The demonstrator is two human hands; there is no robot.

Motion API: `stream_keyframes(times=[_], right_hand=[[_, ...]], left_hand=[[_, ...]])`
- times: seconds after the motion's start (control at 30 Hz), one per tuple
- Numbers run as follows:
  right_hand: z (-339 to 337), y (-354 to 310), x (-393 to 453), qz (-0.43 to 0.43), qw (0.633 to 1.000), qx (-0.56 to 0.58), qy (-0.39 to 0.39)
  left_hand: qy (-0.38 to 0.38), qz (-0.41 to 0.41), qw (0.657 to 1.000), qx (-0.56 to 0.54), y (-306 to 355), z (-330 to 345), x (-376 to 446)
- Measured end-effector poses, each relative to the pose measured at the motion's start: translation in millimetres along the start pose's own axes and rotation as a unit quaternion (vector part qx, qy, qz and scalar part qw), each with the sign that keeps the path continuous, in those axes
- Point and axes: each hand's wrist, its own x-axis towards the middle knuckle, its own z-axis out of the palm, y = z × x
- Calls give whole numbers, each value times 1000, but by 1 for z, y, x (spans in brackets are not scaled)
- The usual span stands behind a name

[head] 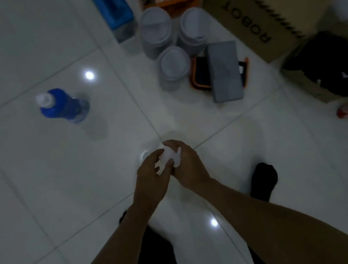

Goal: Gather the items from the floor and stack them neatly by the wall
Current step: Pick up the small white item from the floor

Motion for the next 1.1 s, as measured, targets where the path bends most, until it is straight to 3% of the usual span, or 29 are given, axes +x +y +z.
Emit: stream_keyframes(times=[0.43,0.63,0.93,1.1], right_hand=[[-282,122,-93,131,966,36,220],[-396,194,-111,182,947,42,262],[-526,294,-91,290,905,31,311],[-550,348,-71,279,889,18,363]], left_hand=[[-215,1,976,39,152,293,3],[-326,-9,941,90,210,428,25],[-358,31,920,157,261,602,73],[-374,48,909,177,252,665,106]])
